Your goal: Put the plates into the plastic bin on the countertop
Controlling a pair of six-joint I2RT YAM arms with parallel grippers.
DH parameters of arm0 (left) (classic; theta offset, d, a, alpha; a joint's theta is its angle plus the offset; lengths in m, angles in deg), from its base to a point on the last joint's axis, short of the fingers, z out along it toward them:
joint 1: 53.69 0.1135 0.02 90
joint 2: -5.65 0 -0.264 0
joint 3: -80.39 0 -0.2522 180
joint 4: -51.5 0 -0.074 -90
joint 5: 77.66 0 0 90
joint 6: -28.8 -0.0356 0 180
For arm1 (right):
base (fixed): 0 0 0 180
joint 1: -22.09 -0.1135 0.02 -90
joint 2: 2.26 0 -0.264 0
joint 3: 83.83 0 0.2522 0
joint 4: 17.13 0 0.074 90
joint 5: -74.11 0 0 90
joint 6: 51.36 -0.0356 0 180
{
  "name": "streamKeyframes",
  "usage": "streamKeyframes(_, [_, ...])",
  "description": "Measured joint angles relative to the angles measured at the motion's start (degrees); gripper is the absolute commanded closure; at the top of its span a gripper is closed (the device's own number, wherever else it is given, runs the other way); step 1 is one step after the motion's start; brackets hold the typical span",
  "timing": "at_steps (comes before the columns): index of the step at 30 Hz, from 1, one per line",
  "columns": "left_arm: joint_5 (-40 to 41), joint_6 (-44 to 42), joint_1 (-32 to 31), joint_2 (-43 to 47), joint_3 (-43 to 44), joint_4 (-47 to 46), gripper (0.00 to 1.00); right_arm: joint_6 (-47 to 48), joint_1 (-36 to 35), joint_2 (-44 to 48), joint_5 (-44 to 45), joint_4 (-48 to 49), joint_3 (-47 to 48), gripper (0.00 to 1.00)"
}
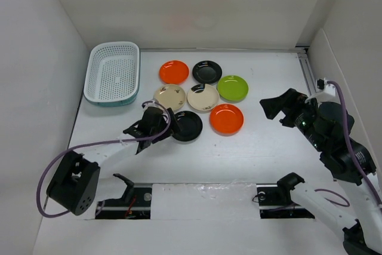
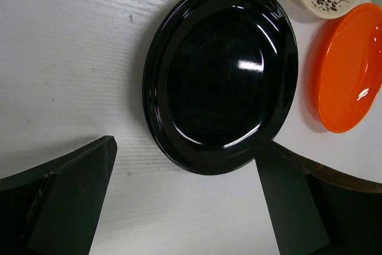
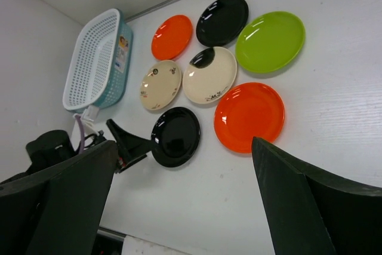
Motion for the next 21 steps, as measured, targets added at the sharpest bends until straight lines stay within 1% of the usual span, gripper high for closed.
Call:
streamKeyframes(5, [-0.20,2.12,0.00,-2.62,-2.14,-5.09,0.00,-0.02,-0.17,1.18,-1.11,0.07,0.00,0.00])
streamKeyframes(8, [0.31,3.06,0.00,-3.34,-2.82,-7.72,0.12,-0.02,-0.24,1.20,-1.57,0.04,0.00,0.00])
streamKeyframes(9, [0.46,3.32,0.00,-3.91,-2.84,-8.55,0.24,-0.02,-0.33,1.20,-1.68,0.07,0.00,0.00])
streamKeyframes(12, [0.87,3.89,0.02,-6.34,-2.84,-11.56,0.39,-0.07,-0.39,1.20,-1.95,0.09,0.00,0.00])
streamKeyframes(13, [1.11,3.96,0.00,-7.19,-2.84,-12.50,0.40,-0.07,-0.39,1.20,-1.95,0.09,0.00,0.00])
streamKeyframes(14, [1.29,4.46,0.02,-8.00,-2.82,-13.38,0.48,-0.07,-0.39,1.20,-1.95,0.09,0.00,0.00])
streamKeyframes(16, [2.08,5.05,0.02,-9.29,-2.73,-14.43,0.57,-0.07,-0.39,1.20,-2.05,0.09,0.00,0.00])
streamKeyframes(17, [2.54,5.35,0.04,-9.75,-2.69,-14.78,0.65,-0.07,-0.39,1.20,-2.08,0.09,0.00,0.00])
streamKeyframes(18, [2.99,5.68,0.07,-10.05,-2.69,-14.84,0.78,-0.07,-0.39,1.20,-2.10,0.09,0.00,0.00])
streamKeyframes(21, [4.37,6.58,0.13,-10.78,-2.80,-13.86,0.95,-0.07,-0.39,1.20,-2.10,0.11,0.00,0.00])
